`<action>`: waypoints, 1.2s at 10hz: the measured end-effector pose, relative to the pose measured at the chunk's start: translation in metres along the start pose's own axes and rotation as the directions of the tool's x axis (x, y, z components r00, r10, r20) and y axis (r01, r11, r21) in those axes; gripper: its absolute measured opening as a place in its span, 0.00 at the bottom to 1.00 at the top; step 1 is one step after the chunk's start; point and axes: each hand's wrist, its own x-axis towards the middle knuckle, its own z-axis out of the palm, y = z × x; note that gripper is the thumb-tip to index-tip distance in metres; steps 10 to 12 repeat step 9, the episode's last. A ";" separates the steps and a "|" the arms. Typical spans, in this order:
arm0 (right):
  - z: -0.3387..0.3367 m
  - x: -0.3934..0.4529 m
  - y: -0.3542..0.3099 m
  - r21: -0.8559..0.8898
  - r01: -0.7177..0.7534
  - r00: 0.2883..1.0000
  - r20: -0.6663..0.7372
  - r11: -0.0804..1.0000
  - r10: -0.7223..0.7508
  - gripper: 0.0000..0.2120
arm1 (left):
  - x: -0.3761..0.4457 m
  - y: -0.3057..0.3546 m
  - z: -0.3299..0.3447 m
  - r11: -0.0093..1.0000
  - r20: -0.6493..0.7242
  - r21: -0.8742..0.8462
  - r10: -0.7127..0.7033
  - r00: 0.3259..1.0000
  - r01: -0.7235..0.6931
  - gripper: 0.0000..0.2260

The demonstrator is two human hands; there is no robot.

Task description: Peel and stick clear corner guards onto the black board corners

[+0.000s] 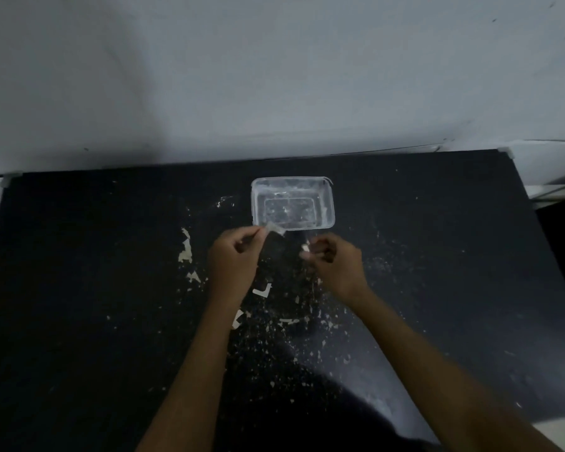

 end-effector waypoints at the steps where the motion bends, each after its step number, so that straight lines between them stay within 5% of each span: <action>1: -0.024 0.015 -0.016 -0.003 0.064 0.997 -0.045 0.998 -0.064 0.06 | 0.022 0.008 0.004 0.982 0.020 0.163 0.092 0.996 -0.094 0.10; 3: -0.038 0.064 -0.038 -0.308 0.199 0.972 -0.063 0.930 -0.228 0.07 | 0.065 0.030 0.031 0.799 0.104 0.562 0.187 0.977 -0.213 0.08; 5: -0.011 0.091 -0.043 -0.756 0.272 0.953 0.125 0.596 -0.277 0.11 | 0.075 0.024 0.050 0.602 0.077 0.785 0.137 0.988 -0.145 0.08; 6: 0.000 0.091 -0.047 -0.857 0.274 0.957 0.197 0.437 -0.214 0.13 | 0.069 0.021 0.049 0.598 0.054 0.789 0.161 0.985 -0.141 0.11; 8: -0.007 0.076 -0.051 -0.847 0.286 0.958 0.238 0.449 -0.162 0.20 | 0.051 0.017 0.037 0.697 0.141 0.642 0.301 0.943 -0.319 0.19; 12: -0.019 0.063 -0.048 -0.841 0.283 0.959 0.235 0.460 -0.160 0.22 | 0.041 0.012 0.034 0.674 0.162 0.655 0.316 0.935 -0.341 0.25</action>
